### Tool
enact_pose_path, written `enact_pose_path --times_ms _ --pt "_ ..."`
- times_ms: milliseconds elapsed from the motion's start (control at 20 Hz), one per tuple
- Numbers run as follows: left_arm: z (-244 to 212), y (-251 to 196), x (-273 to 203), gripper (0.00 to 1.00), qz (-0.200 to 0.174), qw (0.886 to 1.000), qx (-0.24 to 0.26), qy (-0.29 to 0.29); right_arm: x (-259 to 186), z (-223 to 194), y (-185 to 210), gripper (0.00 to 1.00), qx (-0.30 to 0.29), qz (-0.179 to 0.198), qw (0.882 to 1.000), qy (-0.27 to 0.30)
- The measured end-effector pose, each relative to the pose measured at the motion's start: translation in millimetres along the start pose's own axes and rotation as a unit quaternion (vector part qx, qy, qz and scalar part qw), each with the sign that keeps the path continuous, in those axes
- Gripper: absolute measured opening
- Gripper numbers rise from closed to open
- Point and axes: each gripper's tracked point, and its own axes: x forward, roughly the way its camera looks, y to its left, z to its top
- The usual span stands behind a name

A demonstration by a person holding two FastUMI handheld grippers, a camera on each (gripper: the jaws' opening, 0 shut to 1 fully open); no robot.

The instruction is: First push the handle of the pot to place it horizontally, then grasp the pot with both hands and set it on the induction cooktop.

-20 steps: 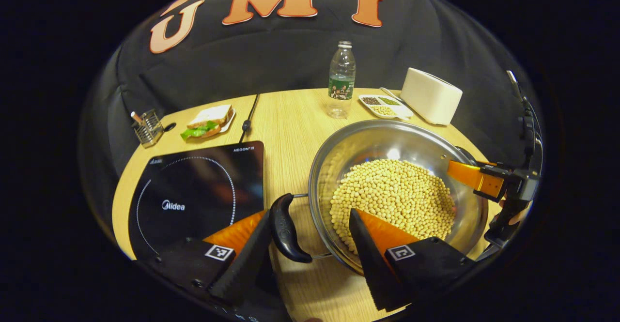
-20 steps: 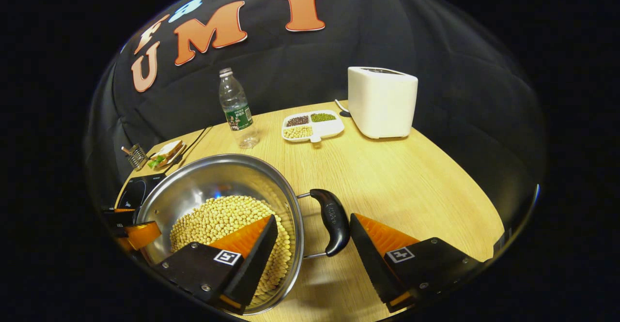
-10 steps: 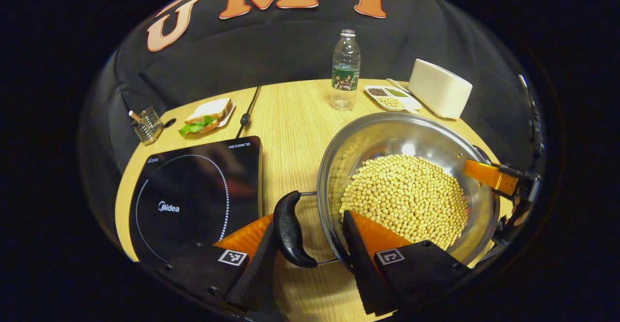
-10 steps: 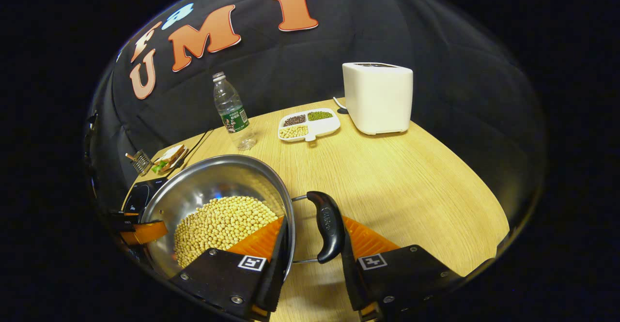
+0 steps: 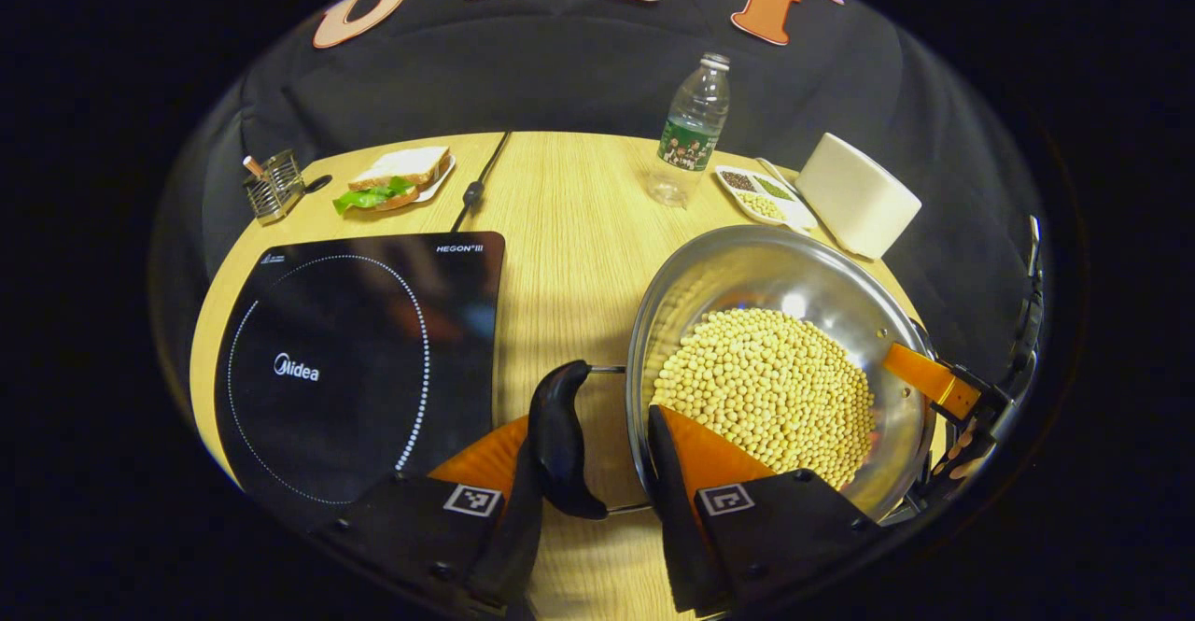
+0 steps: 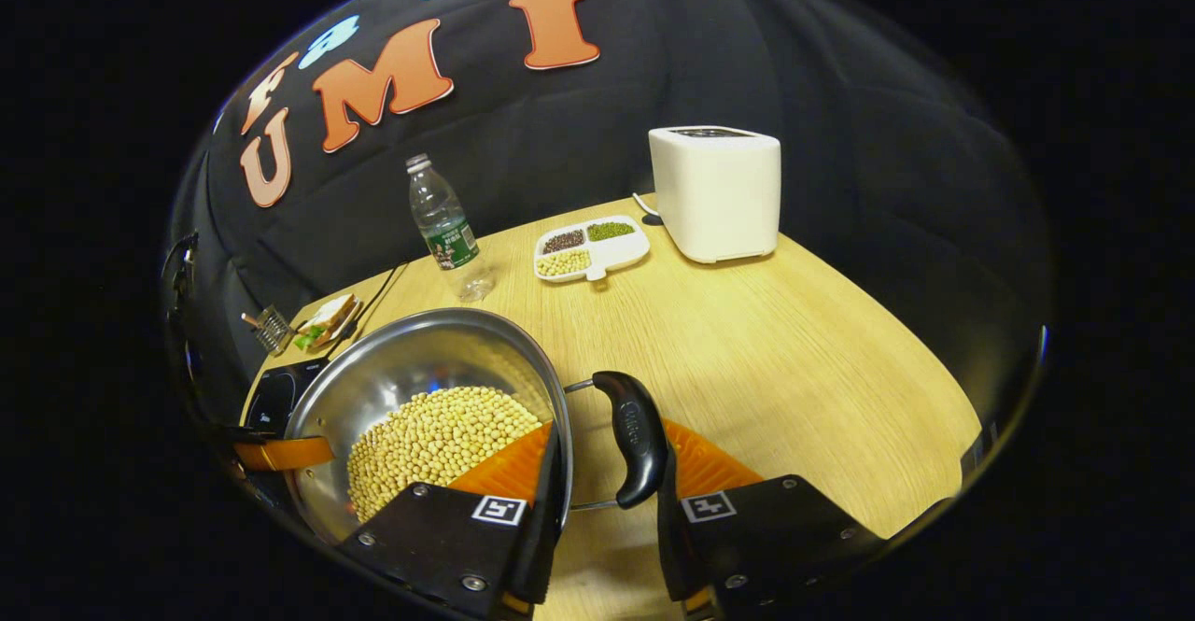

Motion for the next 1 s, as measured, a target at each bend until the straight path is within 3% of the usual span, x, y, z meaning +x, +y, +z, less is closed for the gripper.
enact_pose_path --times_ms 200,450,550,600,1000 --pt "20 25 -38 0.61 0.001 1.000 -0.007 -0.019 -27 25 39 0.46 -0.006 0.012 1.000 -0.018" --pt "34 89 -88 0.60 0.022 0.999 -0.028 -0.035 -48 40 118 0.46 -0.022 0.050 0.998 -0.023" --pt "38 121 -104 0.60 0.038 0.998 -0.032 -0.039 -51 40 154 0.41 -0.024 0.070 0.997 -0.019" --pt "39 138 -111 0.61 0.047 0.997 -0.036 -0.041 -53 36 172 0.46 -0.025 0.080 0.996 -0.016" --pt "24 263 -146 0.64 0.094 0.992 -0.083 -0.023 -39 6 298 0.46 -0.046 0.138 0.989 0.017"
